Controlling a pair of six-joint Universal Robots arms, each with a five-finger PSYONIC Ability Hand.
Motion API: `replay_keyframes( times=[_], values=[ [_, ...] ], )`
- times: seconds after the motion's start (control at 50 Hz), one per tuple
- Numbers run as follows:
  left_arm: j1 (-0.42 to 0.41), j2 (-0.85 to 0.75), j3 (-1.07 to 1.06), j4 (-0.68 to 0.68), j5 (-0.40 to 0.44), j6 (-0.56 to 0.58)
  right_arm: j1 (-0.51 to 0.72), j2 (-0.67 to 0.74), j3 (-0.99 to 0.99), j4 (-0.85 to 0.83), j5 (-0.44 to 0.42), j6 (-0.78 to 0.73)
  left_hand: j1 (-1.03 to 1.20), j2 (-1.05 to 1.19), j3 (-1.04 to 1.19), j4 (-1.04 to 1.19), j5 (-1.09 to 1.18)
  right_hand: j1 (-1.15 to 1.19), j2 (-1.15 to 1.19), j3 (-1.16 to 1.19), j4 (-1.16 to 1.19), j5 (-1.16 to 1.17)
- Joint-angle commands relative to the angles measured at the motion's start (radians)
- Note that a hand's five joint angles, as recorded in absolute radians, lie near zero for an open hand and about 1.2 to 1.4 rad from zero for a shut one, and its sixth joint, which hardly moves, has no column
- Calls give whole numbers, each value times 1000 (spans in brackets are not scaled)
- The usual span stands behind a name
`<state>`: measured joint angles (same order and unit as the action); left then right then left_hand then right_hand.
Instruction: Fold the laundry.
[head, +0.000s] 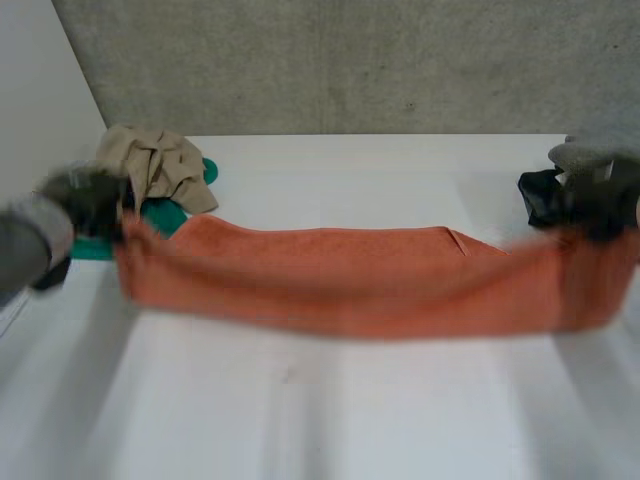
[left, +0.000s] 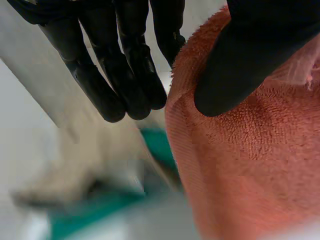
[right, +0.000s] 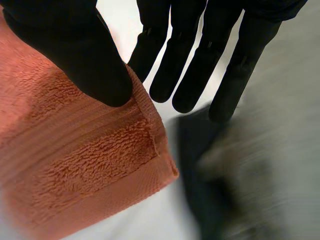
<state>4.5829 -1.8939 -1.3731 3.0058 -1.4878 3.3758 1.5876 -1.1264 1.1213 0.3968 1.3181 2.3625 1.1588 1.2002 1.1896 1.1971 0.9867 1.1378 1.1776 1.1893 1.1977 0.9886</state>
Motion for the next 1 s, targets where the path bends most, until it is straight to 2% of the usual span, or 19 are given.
replay_keyframes(
  times=[0.02,0.04,0.12,0.14,0.24,0.3,0.48,0.62,0.74,0.8,0.86,0.9,1.0],
  values=[
    [-18,-45,330,270,-127,-223,5,-98,-129,-502,92,283,237,196,207,199,235,258,219,207,199,233],
    [-19,-51,377,330,-149,-264,8,-128,-109,-624,99,332,237,196,207,199,235,258,219,207,199,233],
    [-22,-76,452,386,-148,-325,12,-180,-31,-833,87,391,237,196,207,199,235,258,219,207,199,233],
    [-22,-80,462,381,-143,-326,14,-188,-15,-842,84,391,237,196,207,199,235,258,219,207,199,233],
    [-33,-91,445,334,-111,-331,22,-208,66,-808,46,388,237,196,207,199,235,258,219,207,199,233],
    [-32,-88,359,311,-100,-332,31,-204,132,-763,17,385,237,196,207,199,235,258,219,207,199,233],
    [-6,-106,-36,346,-71,-316,9,-87,333,-648,-57,362,237,196,207,199,235,258,219,207,199,233],
    [25,-229,-248,519,10,-190,-3,69,440,-612,-69,241,237,196,207,199,235,258,219,207,199,233],
    [59,-231,-316,516,41,-53,-31,80,483,-585,-77,195,237,196,207,199,235,258,219,207,199,233],
    [60,-188,-346,512,52,-17,-32,73,492,-582,-77,196,13,-29,-18,-26,10,258,219,207,199,233],
    [57,-154,-379,519,64,5,-34,53,512,-585,-79,202,-120,-161,-151,-158,-122,258,219,207,199,233],
    [56,-123,-408,533,78,20,-38,36,523,-587,-79,211,-343,-384,-374,-381,-345,258,219,207,199,233],
    [51,-59,-474,561,93,63,-44,25,538,-595,-80,242,-587,-628,-618,-625,-589,258,219,207,199,233]
  ],
)
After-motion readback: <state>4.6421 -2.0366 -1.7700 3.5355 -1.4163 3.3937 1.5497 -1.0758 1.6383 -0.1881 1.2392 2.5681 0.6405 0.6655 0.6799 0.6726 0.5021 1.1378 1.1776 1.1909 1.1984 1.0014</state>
